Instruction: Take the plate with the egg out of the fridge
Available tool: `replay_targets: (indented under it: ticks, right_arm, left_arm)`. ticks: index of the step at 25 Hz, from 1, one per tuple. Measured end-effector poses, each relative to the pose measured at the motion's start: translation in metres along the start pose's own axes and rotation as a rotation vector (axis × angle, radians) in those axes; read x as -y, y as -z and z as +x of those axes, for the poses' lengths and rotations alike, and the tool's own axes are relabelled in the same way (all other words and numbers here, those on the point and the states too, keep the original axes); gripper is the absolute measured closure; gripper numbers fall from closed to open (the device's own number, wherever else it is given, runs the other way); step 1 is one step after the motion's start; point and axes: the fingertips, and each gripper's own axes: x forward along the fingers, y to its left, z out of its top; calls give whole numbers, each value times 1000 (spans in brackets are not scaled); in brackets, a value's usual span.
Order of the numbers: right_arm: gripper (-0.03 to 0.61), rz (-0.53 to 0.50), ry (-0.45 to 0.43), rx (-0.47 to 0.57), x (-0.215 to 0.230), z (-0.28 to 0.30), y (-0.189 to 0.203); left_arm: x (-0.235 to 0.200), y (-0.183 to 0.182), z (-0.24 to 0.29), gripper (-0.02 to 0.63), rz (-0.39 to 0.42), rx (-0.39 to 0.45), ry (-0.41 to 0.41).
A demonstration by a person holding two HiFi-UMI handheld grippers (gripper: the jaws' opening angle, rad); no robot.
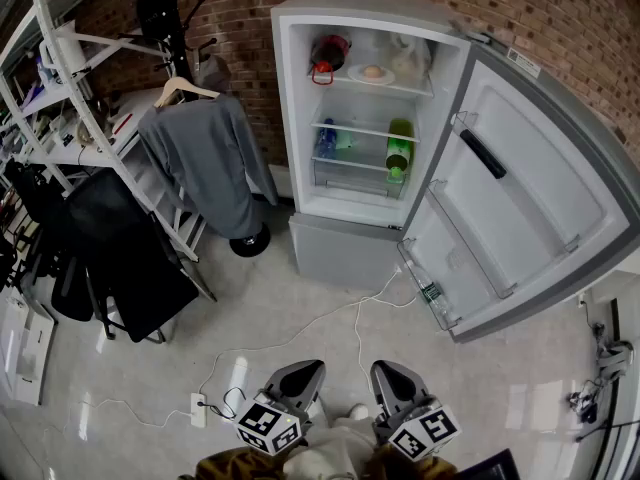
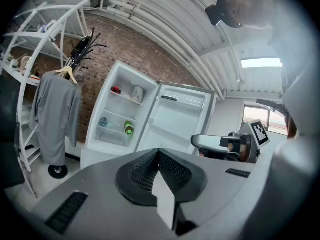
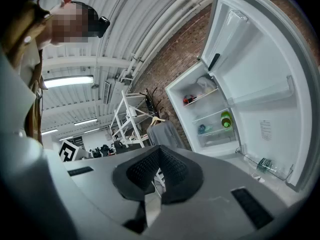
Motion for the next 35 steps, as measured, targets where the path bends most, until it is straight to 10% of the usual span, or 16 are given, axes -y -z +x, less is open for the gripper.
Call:
replay_targets:
  ticks: [35]
  right_arm:
    - [572, -55, -26, 36, -15, 38, -17]
  left_arm:
    - [-8, -26, 3, 606, 21, 53, 48]
